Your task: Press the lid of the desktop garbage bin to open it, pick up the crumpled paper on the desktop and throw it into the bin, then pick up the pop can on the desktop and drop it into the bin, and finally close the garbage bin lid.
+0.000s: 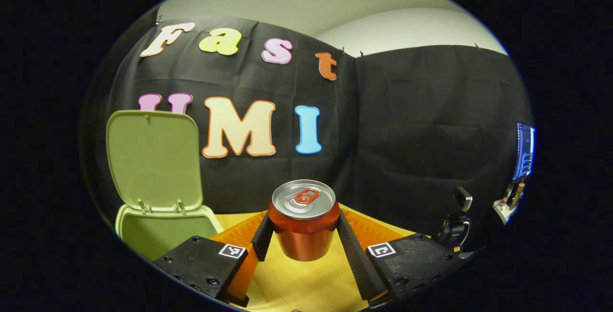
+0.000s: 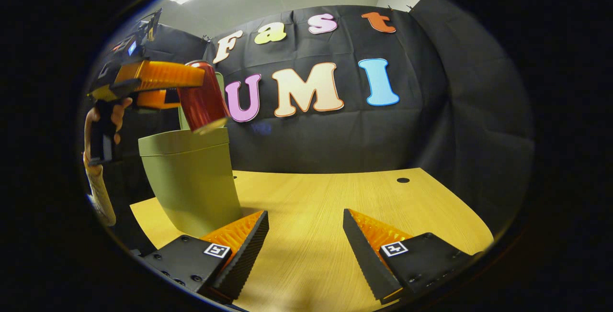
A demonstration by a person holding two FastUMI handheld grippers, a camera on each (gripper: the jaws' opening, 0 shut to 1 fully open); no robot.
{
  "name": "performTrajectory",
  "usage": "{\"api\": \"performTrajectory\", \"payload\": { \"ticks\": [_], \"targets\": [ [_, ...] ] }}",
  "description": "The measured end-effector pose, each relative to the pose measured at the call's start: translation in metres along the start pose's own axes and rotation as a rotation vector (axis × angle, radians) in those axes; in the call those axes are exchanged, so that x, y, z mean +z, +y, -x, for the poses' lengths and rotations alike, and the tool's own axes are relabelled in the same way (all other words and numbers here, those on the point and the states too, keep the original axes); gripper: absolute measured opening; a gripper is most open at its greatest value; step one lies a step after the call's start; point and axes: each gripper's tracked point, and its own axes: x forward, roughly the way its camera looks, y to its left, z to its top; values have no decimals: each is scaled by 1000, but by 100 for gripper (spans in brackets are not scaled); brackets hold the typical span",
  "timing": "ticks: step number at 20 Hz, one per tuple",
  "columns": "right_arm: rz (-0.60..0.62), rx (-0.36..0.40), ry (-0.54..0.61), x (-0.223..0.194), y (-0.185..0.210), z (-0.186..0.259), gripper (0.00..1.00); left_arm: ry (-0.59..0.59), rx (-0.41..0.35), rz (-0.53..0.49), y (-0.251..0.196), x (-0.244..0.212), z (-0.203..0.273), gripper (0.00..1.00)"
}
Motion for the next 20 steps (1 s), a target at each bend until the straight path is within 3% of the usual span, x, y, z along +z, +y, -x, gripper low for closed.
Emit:
{"api": "performTrajectory", "payload": {
  "ticks": [6,10,16,20],
  "targets": [
    [5,19,14,-4,7,-1,98,-26,206,-52,88,25,21,77],
    [11,31,18,-4,14,-2,98,0,333,-44,144,13,34,77],
    [14,35,29,-7,16,-2,98,88,395,-7,174,-16,45,78],
    [11,38,25,-4,19,2,98,77,421,-25,179,-9,50,80]
  ]
}}
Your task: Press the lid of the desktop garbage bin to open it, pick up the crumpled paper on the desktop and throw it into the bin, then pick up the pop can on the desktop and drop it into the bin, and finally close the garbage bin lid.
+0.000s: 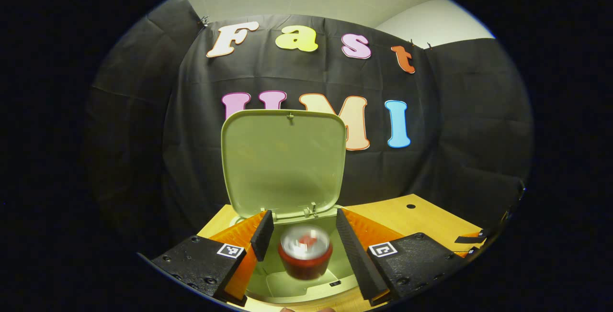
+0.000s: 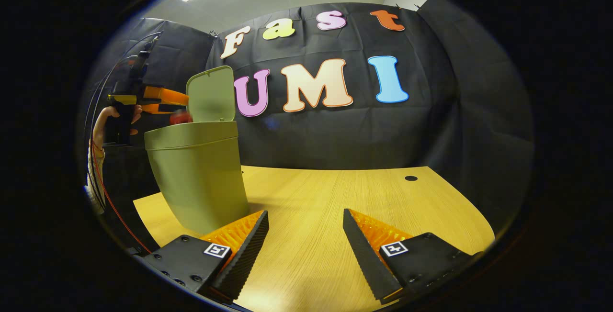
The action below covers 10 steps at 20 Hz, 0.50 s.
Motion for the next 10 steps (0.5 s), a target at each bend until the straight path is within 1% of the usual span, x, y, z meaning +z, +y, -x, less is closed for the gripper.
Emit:
{"api": "performTrajectory", "payload": {
  "ticks": [1,2,4,6,7,8,10],
  "targets": [
    [0,0,-2,1,1,0,98,-9,4,-10,-1,4,2,82],
    [0,-1,-3,3,1,3,98,-17,11,-21,-1,8,4,93],
    [-4,-3,-2,2,1,7,98,-37,6,-33,-6,18,8,97],
    [-4,-2,-3,4,2,9,98,-59,-8,-28,-14,33,11,97],
    [-3,-2,-5,6,3,11,98,-68,-10,-27,-15,39,12,95],
    [-2,-3,-5,7,3,12,98,-80,-6,-23,-15,48,12,97],
    [-6,1,-5,9,5,14,98,-102,4,-15,-15,66,10,95]
  ]
}}
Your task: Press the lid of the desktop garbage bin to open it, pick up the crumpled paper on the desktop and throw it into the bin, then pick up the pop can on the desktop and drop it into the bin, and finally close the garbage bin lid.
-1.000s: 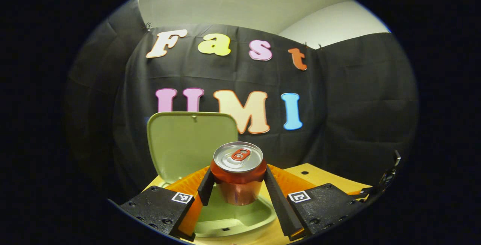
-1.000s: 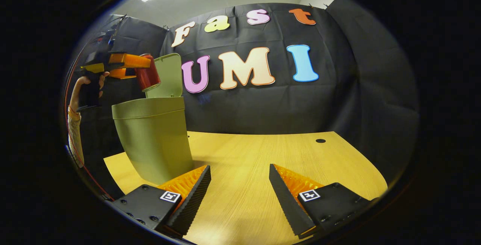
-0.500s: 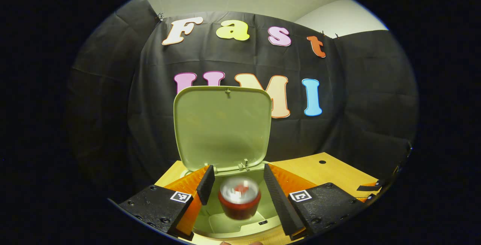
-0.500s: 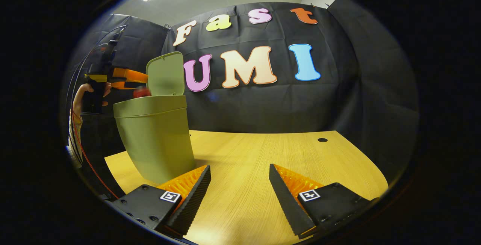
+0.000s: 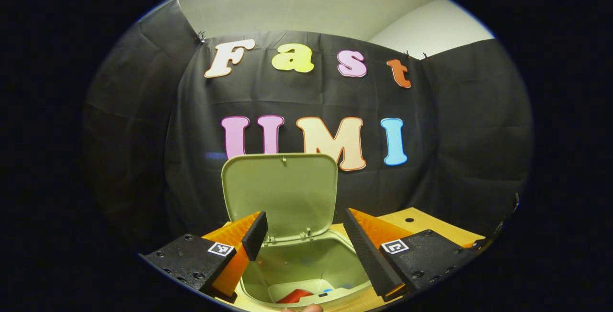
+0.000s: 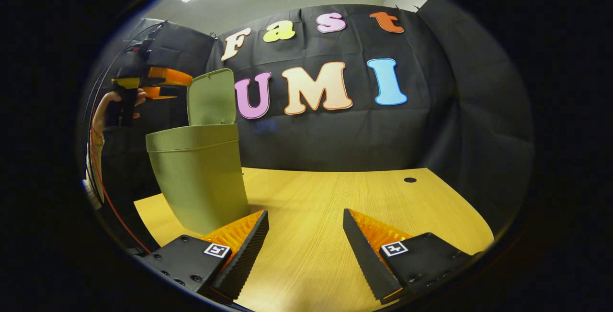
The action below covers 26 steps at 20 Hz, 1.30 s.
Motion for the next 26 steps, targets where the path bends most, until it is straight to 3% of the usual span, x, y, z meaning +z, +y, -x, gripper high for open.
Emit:
{"api": "performTrajectory", "payload": {
  "ticks": [6,12,17,22,26],
  "targets": [
    [9,16,-7,3,5,2,98,-70,-4,83,-1,57,-27,94],
    [6,25,-15,4,2,1,98,-83,131,16,36,84,-77,92],
    [9,33,-20,4,4,-4,98,-17,208,-51,53,72,-116,92],
    [13,31,-12,-1,1,-8,98,52,198,-37,49,52,-131,93],
    [2,31,-8,-4,1,-8,98,42,194,-47,45,50,-120,95]
  ]
}}
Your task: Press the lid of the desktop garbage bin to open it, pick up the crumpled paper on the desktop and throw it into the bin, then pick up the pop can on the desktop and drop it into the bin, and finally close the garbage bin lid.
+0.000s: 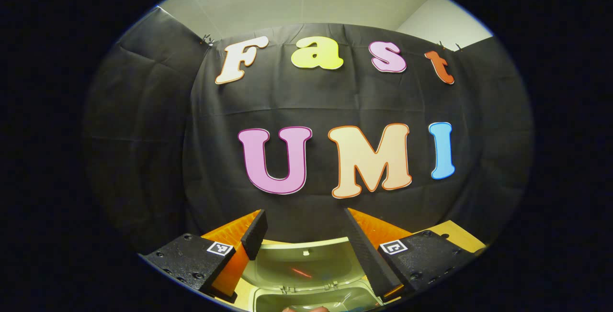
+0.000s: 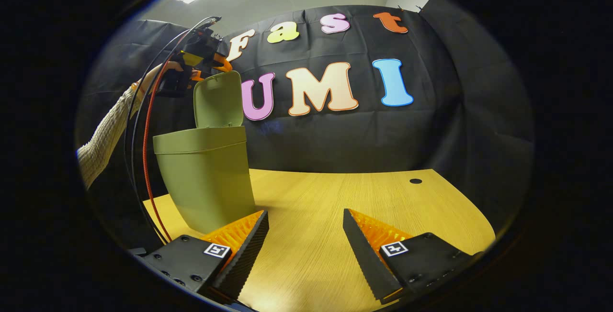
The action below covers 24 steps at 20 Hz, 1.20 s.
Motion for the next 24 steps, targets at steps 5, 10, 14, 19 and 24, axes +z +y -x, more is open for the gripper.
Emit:
{"api": "performTrajectory", "payload": {
  "ticks": [5,10,14,19,24],
  "targets": [
    [15,-1,9,-1,5,-2,98,-15,-77,0,-16,-8,46,95],
    [34,11,9,-1,13,-1,98,-25,-172,-4,-35,-35,84,93],
    [42,20,11,-1,16,-1,98,-61,-184,-9,-35,-57,106,96],
    [42,18,22,-5,17,-4,98,-71,-182,-19,-43,-100,130,93],
    [45,27,20,-4,18,-3,98,-37,-168,-25,-45,-136,134,94]
  ]
}}
